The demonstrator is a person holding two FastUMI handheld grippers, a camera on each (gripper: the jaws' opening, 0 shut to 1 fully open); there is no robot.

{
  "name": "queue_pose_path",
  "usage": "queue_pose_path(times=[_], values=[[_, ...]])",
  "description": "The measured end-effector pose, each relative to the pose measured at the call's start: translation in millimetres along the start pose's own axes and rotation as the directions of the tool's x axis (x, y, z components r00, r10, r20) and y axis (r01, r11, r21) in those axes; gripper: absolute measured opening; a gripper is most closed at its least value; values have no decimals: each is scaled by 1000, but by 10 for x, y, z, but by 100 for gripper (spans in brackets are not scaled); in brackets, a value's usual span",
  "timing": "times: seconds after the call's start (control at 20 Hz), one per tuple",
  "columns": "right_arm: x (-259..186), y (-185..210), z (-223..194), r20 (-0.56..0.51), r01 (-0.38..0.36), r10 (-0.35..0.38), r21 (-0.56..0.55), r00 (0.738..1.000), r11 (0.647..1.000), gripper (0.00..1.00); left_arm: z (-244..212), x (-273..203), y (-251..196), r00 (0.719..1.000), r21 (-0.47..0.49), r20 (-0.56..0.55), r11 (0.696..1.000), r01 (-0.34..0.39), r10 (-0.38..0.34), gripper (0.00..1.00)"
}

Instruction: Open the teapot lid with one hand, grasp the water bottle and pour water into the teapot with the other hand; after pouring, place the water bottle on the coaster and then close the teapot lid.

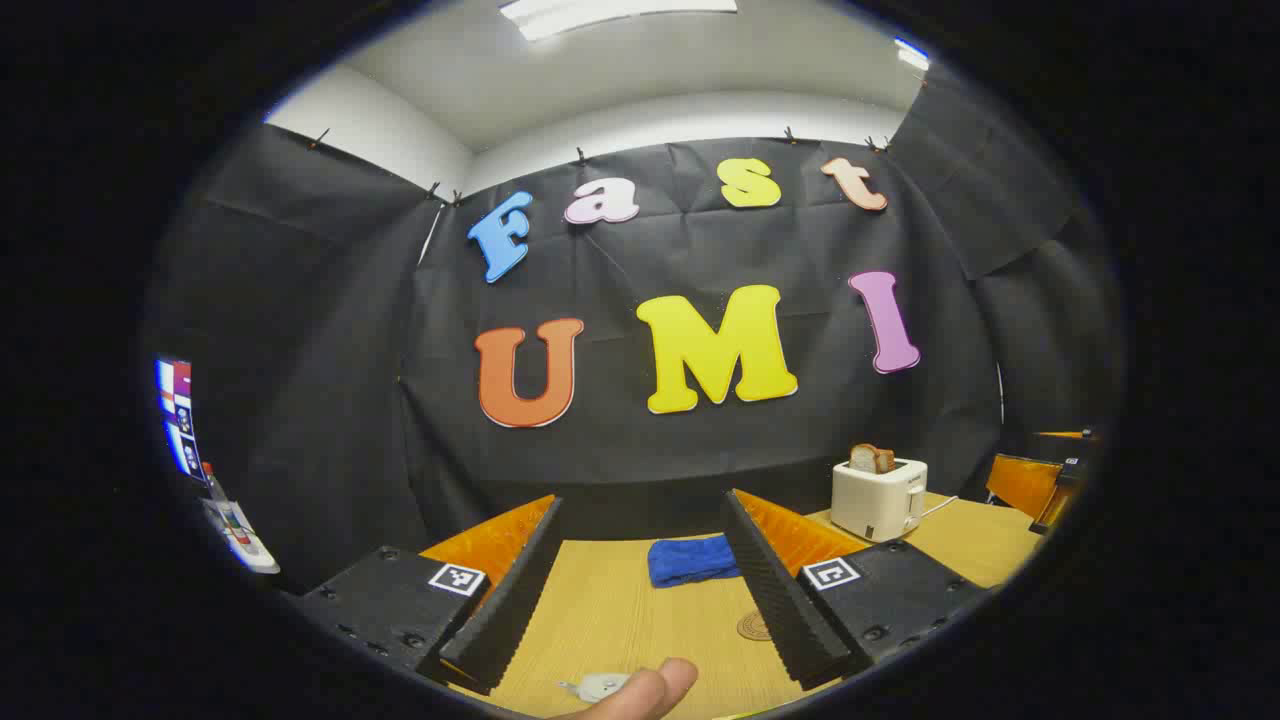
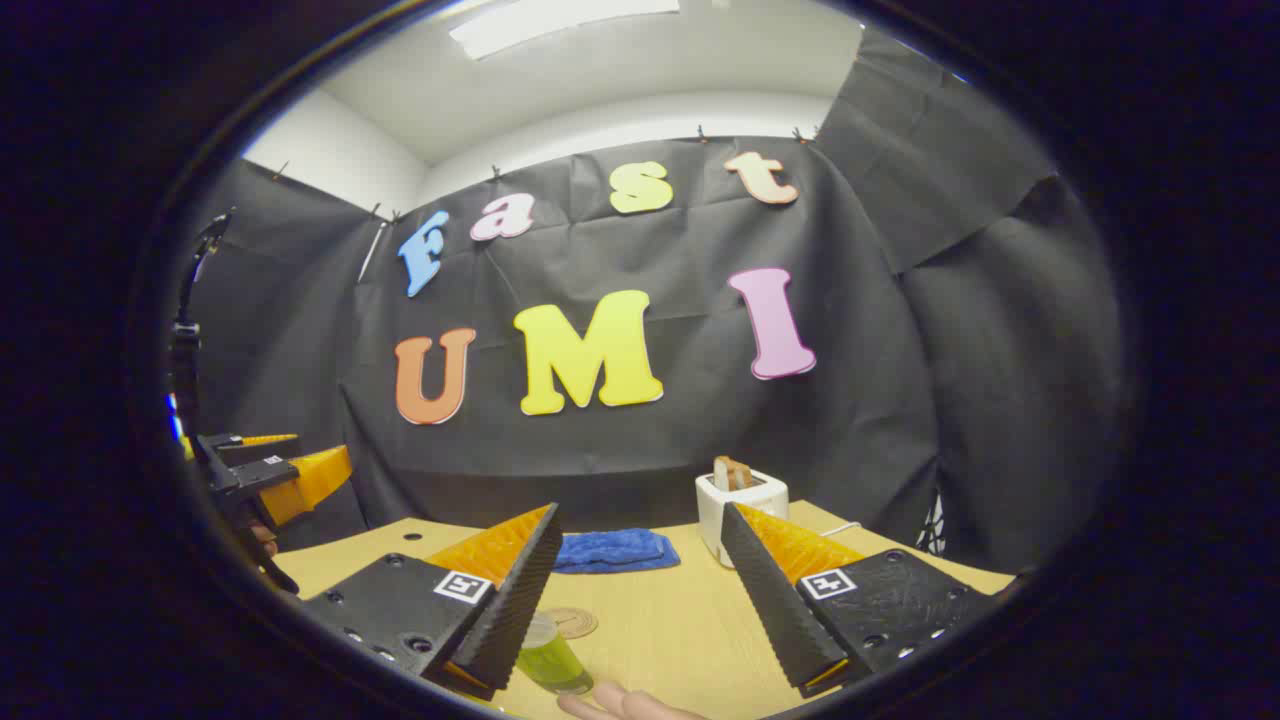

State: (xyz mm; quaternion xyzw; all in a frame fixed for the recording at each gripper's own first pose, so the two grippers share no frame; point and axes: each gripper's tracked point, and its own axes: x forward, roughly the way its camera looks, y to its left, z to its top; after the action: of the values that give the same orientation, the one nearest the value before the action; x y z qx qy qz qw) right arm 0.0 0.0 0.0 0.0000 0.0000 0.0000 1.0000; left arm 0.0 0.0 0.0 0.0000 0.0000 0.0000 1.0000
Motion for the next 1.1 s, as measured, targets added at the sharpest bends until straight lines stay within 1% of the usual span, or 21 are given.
queue_pose_path(times=[0.05,0.15,0.3,0.35,0.45,0.5,0.55,0.6,0.65,0.7,0.85,0.9,0.95,1.05,1.1], values=[[-16,101,-10,5,-17,17,-32,1000,999,92,-42,-31,111,1000,-6,-4,1000,-20,20,99],[-32,224,-38,10,-40,41,-47,999,998,93,-155,-125,244,999,-5,-25,999,-44,44,99],[-85,240,-161,-26,-63,62,-23,998,998,96,-377,-257,365,992,27,-91,996,-81,83,99],[-106,182,-189,-39,-54,53,-26,998,998,96,-411,-299,373,992,30,-94,996,-84,87,99],[-157,81,-222,-53,-44,42,-28,998,999,96,-461,-391,349,990,33,-111,996,-85,88,99],[-178,53,-230,-57,-42,41,-28,998,999,94,-505,-436,353,989,30,-120,996,-88,91,99],[-203,7,-244,-66,-36,34,-38,997,999,96,-549,-468,333,988,21,-132,996,-81,83,99],[-237,-30,-256,-70,-32,29,-42,997,999,93,-594,-489,295,987,9,-145,998,-69,70,99],[-287,-35,-252,-69,-36,33,-44,997,998,93,-636,-512,266,986,0,-159,998,-59,58,99],[-310,-59,-252,-66,-32,30,-39,997,999,96,-674,-531,258,985,-1,-168,999,-52,51,99],[-380,-88,-280,-58,-35,32,-51,998,998,96,-687,-552,294,987,18,-153,999,-45,47,99],[-393,-73,-299,-54,-41,38,-46,998,998,93,-713,-553,306,987,12,-152,999,-46,47,99],[-408,-48,-326,-57,-52,49,-39,997,998,96,-757,-541,319,987,5,-155,999,-45,45,99],[-401,-39,-403,-71,-64,62,-23,996,998,96,-854,-492,354,986,-20,-161,998,-51,47,99],[-401,-28,-438,-76,-70,68,-20,995,997,96,-920,-462,332,985,-28,-167,999,-37,32,99]])
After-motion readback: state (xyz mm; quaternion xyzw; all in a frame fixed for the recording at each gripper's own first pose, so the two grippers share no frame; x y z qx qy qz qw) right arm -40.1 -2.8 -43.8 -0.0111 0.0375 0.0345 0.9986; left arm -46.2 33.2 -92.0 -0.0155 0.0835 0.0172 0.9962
